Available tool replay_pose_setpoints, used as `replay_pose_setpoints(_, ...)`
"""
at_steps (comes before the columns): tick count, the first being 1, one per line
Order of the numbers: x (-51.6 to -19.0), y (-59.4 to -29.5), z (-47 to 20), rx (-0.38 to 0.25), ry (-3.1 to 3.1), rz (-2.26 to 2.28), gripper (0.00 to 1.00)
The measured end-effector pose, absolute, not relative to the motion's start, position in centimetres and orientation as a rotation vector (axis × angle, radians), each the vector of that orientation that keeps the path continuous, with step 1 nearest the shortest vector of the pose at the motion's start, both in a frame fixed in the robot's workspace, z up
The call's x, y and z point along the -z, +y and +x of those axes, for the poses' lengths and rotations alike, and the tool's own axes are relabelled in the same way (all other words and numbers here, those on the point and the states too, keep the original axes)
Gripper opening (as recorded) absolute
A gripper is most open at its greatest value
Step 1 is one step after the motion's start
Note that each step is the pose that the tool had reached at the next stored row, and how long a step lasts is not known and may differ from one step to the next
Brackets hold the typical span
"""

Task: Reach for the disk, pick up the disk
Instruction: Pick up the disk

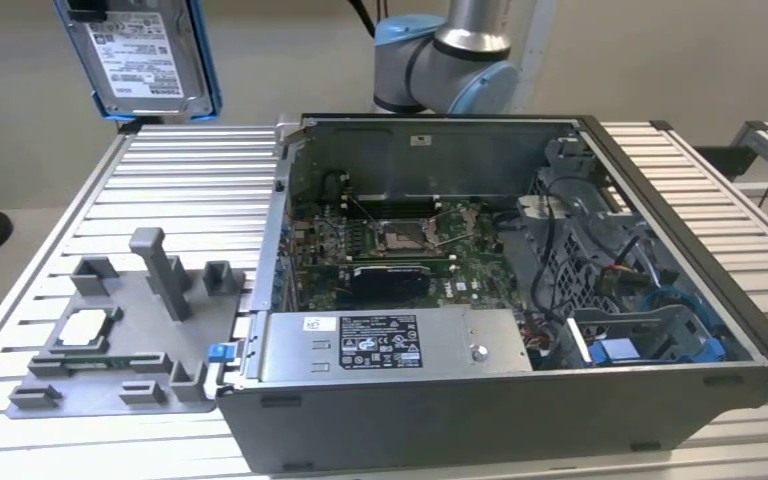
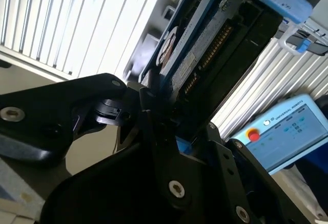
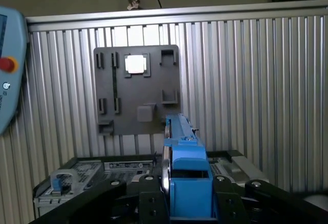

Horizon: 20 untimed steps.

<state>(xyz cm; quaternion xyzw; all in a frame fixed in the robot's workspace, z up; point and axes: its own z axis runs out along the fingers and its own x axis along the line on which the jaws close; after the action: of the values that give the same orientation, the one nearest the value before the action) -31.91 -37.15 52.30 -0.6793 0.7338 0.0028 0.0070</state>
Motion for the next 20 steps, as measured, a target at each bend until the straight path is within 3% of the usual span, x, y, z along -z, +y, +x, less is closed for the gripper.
replay_pose_setpoints(20,-52.0,-37.2,-26.8,-0.009,2.295,-2.125,0.0)
